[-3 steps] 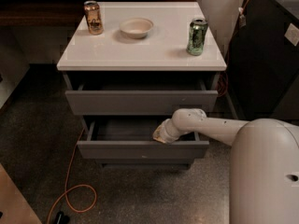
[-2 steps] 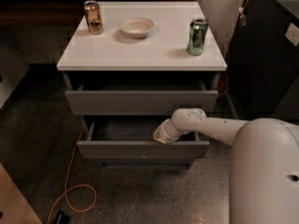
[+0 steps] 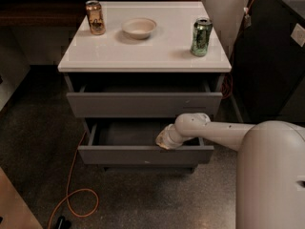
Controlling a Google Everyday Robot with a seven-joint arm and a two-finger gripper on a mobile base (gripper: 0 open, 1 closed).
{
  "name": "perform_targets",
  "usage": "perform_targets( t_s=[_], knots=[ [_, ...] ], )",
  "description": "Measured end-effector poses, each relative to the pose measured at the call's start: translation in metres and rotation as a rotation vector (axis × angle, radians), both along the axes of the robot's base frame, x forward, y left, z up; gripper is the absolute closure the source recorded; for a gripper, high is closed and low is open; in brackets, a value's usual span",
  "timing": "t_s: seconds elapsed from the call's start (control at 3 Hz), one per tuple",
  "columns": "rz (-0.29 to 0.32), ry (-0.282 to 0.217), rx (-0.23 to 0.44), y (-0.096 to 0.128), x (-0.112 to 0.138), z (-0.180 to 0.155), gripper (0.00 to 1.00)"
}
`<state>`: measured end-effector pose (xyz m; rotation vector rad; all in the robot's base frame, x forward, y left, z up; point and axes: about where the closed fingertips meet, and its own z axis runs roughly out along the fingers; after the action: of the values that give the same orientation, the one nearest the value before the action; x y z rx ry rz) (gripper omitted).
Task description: Place orange can into middle drawer
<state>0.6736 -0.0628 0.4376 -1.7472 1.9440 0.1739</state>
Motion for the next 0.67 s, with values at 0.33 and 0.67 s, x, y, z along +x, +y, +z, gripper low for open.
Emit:
perform_targets(
  t_s=[0.33, 0.67],
  knots=[
    [0.000, 0.000, 0.000, 0.0000, 0.0000, 0.0052, 1.00],
    [0.000, 0.000, 0.000, 0.0000, 0.0000, 0.0052, 1.00]
  ],
)
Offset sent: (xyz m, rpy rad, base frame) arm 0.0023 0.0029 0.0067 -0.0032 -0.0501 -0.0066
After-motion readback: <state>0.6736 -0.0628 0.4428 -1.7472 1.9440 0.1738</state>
